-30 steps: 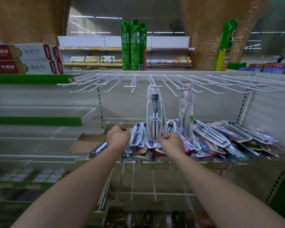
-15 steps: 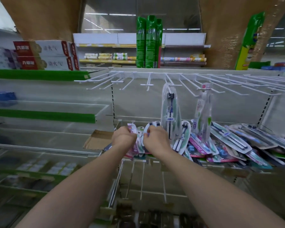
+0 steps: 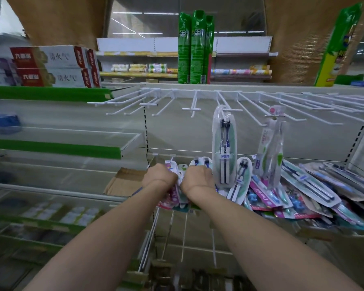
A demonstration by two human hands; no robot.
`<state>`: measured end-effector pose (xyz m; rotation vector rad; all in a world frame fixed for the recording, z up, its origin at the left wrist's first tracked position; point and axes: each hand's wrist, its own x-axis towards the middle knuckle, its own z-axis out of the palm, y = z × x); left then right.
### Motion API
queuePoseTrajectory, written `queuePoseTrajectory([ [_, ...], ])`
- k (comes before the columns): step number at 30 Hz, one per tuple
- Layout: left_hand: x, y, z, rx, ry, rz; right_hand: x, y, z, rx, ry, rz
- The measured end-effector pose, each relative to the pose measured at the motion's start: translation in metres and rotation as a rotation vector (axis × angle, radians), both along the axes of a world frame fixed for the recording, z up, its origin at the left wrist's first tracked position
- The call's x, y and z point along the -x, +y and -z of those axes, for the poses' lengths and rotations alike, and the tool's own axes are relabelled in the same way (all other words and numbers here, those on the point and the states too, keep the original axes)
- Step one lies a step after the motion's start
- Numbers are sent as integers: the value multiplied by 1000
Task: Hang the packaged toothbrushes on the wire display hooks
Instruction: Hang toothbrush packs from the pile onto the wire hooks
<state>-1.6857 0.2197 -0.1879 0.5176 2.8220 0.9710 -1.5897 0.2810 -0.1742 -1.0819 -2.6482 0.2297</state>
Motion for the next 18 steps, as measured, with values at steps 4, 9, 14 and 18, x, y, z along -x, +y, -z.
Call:
queuePoseTrajectory([
  [4,6,1,0,-19,-46,-20,6,3,3,29,-18,25],
  [9,6,3,-5,-92,-78,-10,5,10,4,94,85,60],
  [14,1,4,-11,-182,-84,-16,-2,9,2,154,198,78],
  [18,-5,0,-14,-228,-78,-11,-6,7,-5,237,287,103],
])
